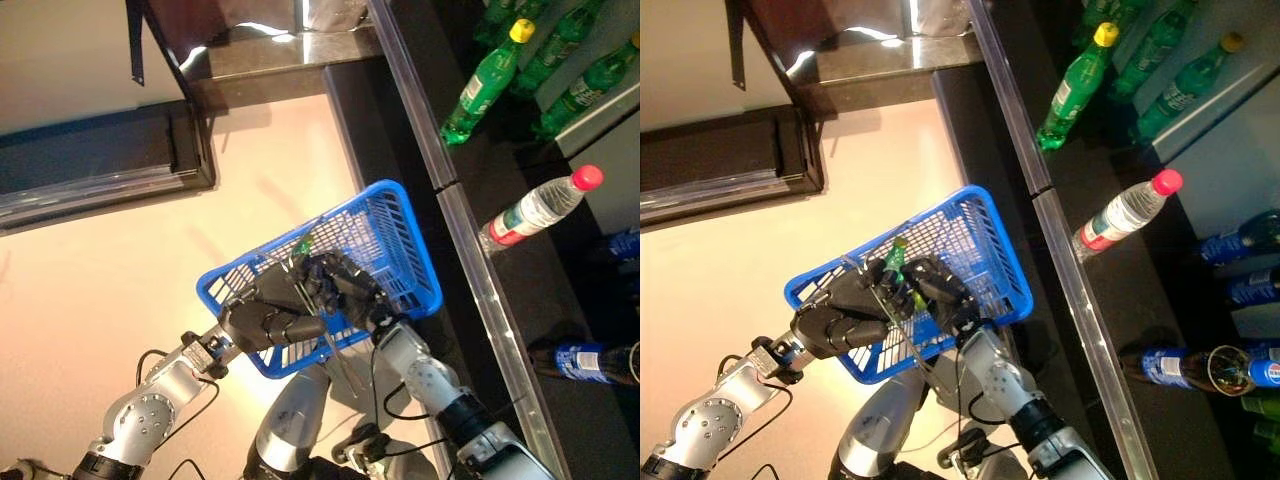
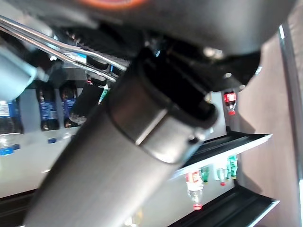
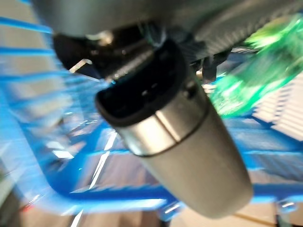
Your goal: Pick up the drink and place into the basket.
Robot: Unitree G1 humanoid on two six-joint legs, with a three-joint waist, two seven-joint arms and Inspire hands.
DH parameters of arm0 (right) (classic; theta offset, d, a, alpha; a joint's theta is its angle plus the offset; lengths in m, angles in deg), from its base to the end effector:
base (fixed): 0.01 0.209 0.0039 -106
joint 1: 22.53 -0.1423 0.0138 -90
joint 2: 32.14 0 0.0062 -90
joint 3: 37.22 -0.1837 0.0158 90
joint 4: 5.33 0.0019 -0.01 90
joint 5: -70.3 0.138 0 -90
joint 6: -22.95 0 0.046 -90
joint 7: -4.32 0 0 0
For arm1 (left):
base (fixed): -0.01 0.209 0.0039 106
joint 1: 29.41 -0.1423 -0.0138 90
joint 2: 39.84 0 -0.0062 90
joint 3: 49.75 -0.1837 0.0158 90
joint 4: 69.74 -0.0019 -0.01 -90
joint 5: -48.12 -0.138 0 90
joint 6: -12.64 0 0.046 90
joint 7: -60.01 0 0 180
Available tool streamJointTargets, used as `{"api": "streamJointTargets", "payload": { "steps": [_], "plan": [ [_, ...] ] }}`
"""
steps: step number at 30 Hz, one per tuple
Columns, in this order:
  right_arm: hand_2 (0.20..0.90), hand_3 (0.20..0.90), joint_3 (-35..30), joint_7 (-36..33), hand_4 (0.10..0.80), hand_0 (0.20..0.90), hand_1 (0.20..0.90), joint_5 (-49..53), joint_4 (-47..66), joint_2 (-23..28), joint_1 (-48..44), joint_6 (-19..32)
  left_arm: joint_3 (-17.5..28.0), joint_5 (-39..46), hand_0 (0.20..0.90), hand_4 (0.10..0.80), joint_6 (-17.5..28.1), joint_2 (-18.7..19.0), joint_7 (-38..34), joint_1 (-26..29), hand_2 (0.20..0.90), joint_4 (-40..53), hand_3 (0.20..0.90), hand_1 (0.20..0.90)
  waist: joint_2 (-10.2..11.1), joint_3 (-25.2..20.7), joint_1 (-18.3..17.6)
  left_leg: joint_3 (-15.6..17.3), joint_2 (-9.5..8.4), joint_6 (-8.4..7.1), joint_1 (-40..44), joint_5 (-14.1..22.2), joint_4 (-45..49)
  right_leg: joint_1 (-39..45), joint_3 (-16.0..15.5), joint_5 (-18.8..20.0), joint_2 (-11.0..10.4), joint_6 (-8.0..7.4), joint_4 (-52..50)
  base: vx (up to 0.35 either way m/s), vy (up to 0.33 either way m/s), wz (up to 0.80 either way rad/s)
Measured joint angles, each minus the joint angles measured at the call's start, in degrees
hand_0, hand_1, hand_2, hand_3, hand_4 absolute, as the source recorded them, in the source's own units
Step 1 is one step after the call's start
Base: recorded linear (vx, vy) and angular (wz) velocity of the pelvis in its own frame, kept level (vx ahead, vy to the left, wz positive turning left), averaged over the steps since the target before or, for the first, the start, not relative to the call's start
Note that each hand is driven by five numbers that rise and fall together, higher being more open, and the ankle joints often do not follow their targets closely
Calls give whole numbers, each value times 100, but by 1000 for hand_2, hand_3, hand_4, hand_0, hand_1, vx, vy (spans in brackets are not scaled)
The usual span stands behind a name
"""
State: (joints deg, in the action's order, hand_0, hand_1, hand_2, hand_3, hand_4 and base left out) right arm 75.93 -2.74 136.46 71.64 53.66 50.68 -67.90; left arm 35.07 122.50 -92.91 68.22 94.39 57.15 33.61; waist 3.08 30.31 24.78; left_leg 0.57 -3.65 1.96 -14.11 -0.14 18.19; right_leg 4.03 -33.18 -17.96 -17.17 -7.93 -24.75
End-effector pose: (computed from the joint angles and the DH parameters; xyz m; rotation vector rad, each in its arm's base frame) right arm 0.2444 -0.1047 0.0501 0.8075 0.2784 0.2620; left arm 0.1881 0.2125 0.0840 -0.7467 0.0315 -0.8788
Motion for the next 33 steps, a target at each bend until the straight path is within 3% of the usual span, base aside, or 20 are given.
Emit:
{"api": "streamJointTargets", "payload": {
  "steps": [4, 10, 18, 22, 28, 30, 33],
  "plan": [
    [900, 900, -476, 80, 800, 900, 900, -95, 196, 165, 328, 150, 242, 42, 300, 100, 75, -99, 0, -182, 300, -53, 200, 300, 126, -1, -33, 43, 65, -15, 60, 10, -1, 49, 57, 33, 65, 21, 62, 19, -41, -8],
    [900, 900, -255, 317, 800, 900, 900, -93, 365, 118, 501, 152, 71, -10, 300, 100, 403, -207, -130, -159, 300, -112, 200, 300, 237, 5, -208, 91, 187, -91, 127, 81, 112, 131, 141, 72, 173, 77, 91, 44, -38, -10],
    [900, 900, 86, 1373, 800, 900, 900, -73, 1028, 272, 830, -166, -383, -336, 300, 100, 1605, -624, -1276, 73, 300, -643, 200, 300, 377, -30, -853, 724, 568, -86, 372, 101, 72, 83, 569, 209, 266, 181, 81, 3, 14, -29],
    [900, 900, 381, 1869, 800, 900, 900, -104, 1094, 387, 1012, -533, -459, -465, 300, 100, 1853, -810, -1814, 76, 300, -857, 200, 300, 384, -35, -957, 918, 619, -106, 504, 84, -51, 51, 711, 252, 253, 168, 107, -8, -16, -26],
    [900, 900, 104, 2291, 800, 900, 900, -326, 1092, 442, 1217, -763, -454, -633, 300, 100, 1962, -1188, -2448, 67, 300, -1100, 200, 300, 480, -97, -1020, 1056, 665, -122, 690, -134, -468, 69, 796, 411, 375, 184, 442, -58, -31, -14],
    [900, 900, -99, 2696, 800, 900, 900, -497, 1089, 411, 1330, -1003, -149, -345, 300, 100, 1948, -1295, -2205, -142, 300, -1310, 200, 300, 518, -123, -1157, 1142, 694, -157, 781, -167, -617, 112, 862, 479, 434, 189, 604, -52, -10, -24],
    [900, 900, -780, 3536, 800, 900, 900, -784, 1243, 398, 2071, -1239, 1157, 337, 300, 100, 1483, -1791, -1344, -909, 300, -1876, 200, 300, 596, -198, -1309, 1187, 695, -206, 1018, -215, -921, 325, 888, 570, 534, 182, 966, -40, -96, -12]
  ]
}}
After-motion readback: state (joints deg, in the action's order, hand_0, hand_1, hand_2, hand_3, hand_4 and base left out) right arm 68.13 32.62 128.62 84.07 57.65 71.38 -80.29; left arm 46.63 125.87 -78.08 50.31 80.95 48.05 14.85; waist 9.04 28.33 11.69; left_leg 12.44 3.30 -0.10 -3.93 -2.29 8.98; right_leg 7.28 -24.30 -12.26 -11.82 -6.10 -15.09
